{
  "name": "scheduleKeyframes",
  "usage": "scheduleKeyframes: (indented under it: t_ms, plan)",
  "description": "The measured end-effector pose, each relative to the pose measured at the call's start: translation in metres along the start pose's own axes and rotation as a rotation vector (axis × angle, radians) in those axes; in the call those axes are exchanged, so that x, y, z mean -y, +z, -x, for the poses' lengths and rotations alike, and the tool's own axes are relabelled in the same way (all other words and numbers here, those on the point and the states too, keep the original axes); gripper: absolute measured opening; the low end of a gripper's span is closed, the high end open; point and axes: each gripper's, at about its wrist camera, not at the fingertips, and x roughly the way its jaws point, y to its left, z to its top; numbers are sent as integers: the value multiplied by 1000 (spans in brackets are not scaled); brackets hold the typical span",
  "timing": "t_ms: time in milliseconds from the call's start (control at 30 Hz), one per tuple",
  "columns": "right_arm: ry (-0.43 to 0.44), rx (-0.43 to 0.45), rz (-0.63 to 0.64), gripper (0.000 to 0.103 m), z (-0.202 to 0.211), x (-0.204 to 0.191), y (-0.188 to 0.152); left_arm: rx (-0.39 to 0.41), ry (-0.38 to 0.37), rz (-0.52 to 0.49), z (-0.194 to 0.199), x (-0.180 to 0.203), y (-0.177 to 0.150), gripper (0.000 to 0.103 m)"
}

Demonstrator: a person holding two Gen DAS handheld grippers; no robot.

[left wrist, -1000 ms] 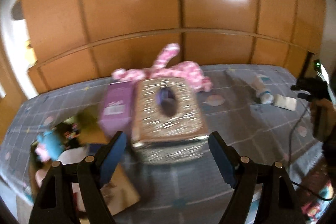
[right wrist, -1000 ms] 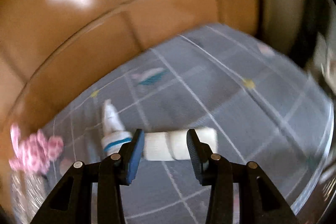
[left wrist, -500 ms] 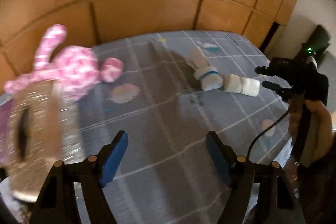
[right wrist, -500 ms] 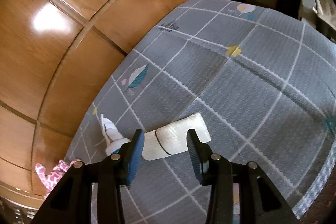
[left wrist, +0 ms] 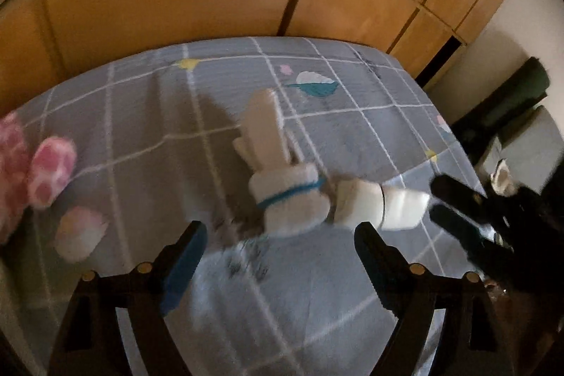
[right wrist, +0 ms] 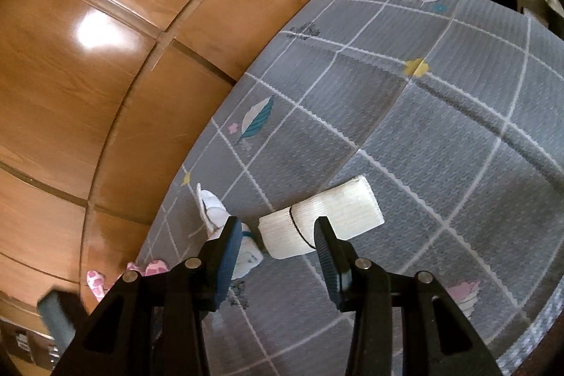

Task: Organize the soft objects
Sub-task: 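Grasp the white sock with blue band with the left tool and lift it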

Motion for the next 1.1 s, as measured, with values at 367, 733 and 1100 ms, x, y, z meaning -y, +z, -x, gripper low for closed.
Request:
scheduleKeyframes:
  t_ms: [367,733,1100]
  plan:
    - [44,-31,-16,43,-4,2,-1,-54,43,14,-59,11,28,71]
    - [22,-15,14,43,-4,-1,-2,2,75,-80,-16,5,0,43]
    - [-18,-48,-57,43,-12,16,0,43,108,-88,49,-13,-83,42]
